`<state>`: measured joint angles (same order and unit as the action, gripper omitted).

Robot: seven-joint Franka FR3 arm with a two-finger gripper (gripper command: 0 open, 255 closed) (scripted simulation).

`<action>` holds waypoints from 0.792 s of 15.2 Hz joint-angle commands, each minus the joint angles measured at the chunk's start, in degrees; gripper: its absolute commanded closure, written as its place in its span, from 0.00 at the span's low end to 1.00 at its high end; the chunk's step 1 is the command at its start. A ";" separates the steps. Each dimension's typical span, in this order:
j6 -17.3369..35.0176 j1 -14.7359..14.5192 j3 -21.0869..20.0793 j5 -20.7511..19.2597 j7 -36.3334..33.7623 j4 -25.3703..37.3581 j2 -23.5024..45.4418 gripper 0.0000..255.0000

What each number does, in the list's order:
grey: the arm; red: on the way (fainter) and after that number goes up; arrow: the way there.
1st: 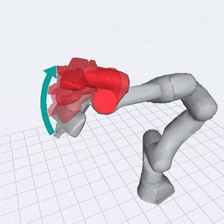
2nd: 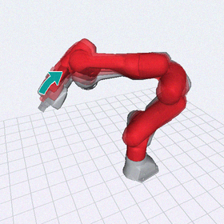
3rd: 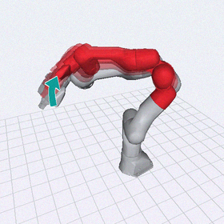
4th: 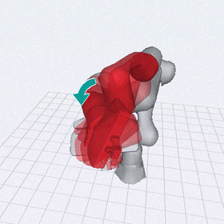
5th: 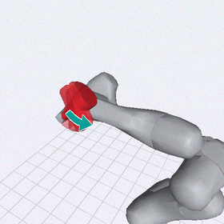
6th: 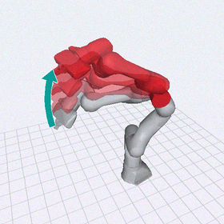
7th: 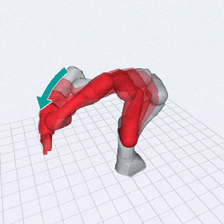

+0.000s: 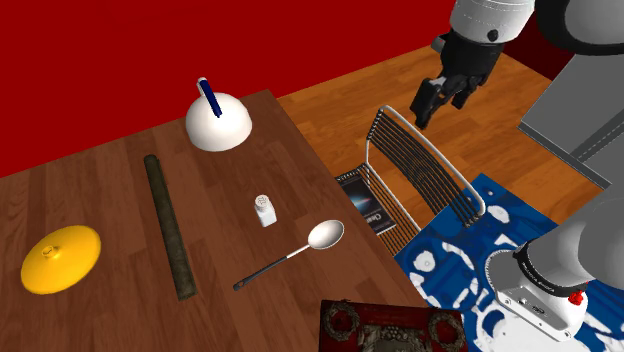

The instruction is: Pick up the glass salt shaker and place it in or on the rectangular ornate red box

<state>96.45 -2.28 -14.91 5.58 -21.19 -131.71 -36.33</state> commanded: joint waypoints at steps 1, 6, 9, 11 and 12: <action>2.40 -0.19 -1.99 0.72 -2.18 0.64 2.88 0.00; 7.90 -0.46 -7.27 1.32 -8.06 3.61 11.09 0.00; 10.88 -0.47 -10.37 0.64 -11.87 6.24 16.67 0.00; 12.68 -0.47 -12.37 -0.34 -14.59 8.34 20.67 0.00; 13.50 -0.48 -13.33 -1.00 -16.00 9.50 22.75 0.00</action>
<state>109.02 -2.78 -27.19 5.21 -35.65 -123.50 -15.83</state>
